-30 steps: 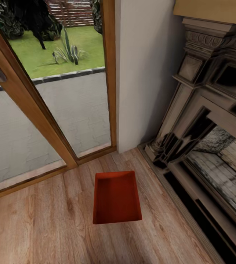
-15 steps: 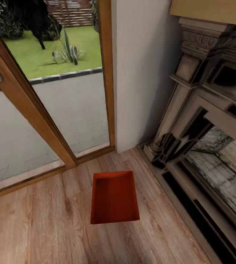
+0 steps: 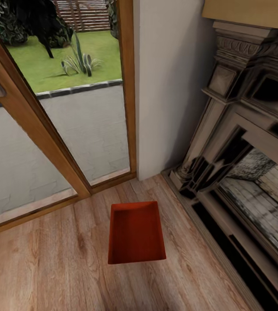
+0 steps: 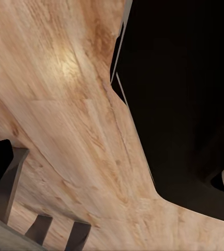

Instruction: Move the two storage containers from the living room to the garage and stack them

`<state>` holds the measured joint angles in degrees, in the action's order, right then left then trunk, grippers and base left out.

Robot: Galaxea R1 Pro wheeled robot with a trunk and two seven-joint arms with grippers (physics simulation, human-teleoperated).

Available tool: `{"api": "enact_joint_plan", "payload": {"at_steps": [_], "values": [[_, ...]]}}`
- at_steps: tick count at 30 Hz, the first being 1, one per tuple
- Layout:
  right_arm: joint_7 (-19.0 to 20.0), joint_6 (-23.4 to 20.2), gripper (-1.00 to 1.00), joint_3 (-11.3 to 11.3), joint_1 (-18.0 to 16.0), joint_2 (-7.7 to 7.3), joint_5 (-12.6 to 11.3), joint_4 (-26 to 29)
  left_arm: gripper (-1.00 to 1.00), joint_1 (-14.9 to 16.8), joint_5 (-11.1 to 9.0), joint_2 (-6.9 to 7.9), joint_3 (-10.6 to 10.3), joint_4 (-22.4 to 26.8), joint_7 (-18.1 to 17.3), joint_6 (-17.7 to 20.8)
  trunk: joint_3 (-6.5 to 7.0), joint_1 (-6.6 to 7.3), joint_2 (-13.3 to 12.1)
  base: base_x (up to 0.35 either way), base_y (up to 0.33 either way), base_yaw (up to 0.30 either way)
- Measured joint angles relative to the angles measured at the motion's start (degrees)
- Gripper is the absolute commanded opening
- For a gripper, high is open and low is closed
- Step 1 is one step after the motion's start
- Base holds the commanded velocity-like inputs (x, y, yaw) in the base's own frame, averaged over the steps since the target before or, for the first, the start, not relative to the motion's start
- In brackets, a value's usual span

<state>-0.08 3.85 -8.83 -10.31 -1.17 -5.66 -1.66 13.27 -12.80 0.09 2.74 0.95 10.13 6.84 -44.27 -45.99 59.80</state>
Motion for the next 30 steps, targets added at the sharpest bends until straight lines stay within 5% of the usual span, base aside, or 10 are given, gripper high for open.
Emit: {"api": "enact_joint_plan", "payload": {"at_steps": [30], "values": [[0.06, 0.07, 1.00, 0.07, 0.00, -0.23, 0.03, 0.06, 1.00, 0.01, 0.24, -0.18, 0.00, 0.26, -0.02, -0.16, 0.00, 0.00, 0.00, 0.000, 0.001, 0.000]]}}
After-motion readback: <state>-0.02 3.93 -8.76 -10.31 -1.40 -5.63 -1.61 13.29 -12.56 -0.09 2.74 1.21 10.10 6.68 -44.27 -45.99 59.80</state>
